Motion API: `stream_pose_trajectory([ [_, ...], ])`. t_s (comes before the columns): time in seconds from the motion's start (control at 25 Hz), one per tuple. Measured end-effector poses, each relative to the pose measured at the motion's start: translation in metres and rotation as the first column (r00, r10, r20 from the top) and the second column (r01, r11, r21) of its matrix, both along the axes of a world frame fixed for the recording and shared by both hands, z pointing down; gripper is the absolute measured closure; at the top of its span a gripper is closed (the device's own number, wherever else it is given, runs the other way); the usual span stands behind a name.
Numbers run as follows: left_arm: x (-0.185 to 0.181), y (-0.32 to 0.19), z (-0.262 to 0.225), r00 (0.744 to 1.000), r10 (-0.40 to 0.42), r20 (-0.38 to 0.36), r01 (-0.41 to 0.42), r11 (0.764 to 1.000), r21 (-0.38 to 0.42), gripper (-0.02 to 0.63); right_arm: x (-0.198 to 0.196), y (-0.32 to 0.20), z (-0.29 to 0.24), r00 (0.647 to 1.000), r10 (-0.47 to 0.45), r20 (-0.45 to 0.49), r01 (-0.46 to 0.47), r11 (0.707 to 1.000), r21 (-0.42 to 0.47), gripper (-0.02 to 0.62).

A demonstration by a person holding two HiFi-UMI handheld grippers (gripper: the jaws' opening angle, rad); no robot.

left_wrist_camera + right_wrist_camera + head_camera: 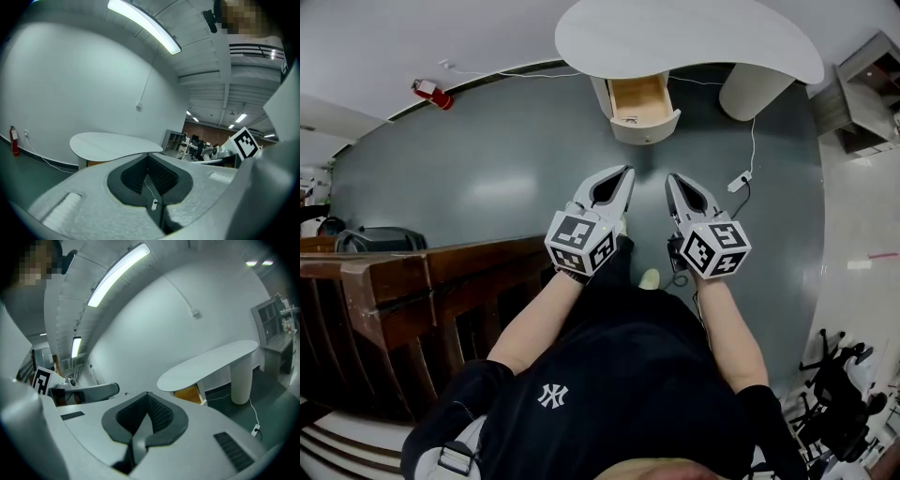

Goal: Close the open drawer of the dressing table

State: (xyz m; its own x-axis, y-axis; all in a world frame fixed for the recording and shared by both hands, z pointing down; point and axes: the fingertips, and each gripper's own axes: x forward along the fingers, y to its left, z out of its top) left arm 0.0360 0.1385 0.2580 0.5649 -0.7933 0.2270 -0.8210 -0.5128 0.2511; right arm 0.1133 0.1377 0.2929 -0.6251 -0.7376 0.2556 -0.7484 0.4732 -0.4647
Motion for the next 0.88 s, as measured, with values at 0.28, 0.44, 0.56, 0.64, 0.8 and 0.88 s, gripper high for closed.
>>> stream_pose_trajectory([
  [0.28, -0.039, -0.088, 0.039, 0.999, 0.041, 0.0, -0.041, 0.998, -0.039, 0.597, -0.031, -0.078, 0.065, 0.99, 0.032, -0.14, -0.041, 0.997, -0.065, 0.58],
  [0.44, -0.056, -0.128, 0.063, 0.997, 0.083, -0.008, -0.083, 0.995, -0.059, 0.597, -0.044, -0.115, 0.107, 0.978, 0.057, -0.203, -0.078, 0.992, -0.098, 0.58],
  [0.56, -0.061, -0.151, 0.084, 0.993, 0.115, -0.011, -0.115, 0.991, -0.073, 0.597, -0.047, -0.14, 0.139, 0.964, 0.068, -0.256, -0.102, 0.987, -0.124, 0.58],
  [0.64, -0.061, -0.164, 0.098, 0.992, 0.129, -0.012, -0.129, 0.988, -0.083, 0.597, -0.047, -0.154, 0.162, 0.956, 0.067, -0.284, -0.112, 0.983, -0.145, 0.58],
  [0.8, -0.062, -0.185, 0.13, 0.989, 0.144, -0.014, -0.145, 0.984, -0.101, 0.597, -0.046, -0.177, 0.214, 0.945, 0.048, -0.324, -0.117, 0.973, -0.197, 0.58],
  [0.88, -0.062, -0.193, 0.147, 0.99, 0.142, -0.021, -0.143, 0.983, -0.111, 0.597, -0.046, -0.185, 0.244, 0.939, 0.033, -0.341, -0.115, 0.968, -0.223, 0.58],
])
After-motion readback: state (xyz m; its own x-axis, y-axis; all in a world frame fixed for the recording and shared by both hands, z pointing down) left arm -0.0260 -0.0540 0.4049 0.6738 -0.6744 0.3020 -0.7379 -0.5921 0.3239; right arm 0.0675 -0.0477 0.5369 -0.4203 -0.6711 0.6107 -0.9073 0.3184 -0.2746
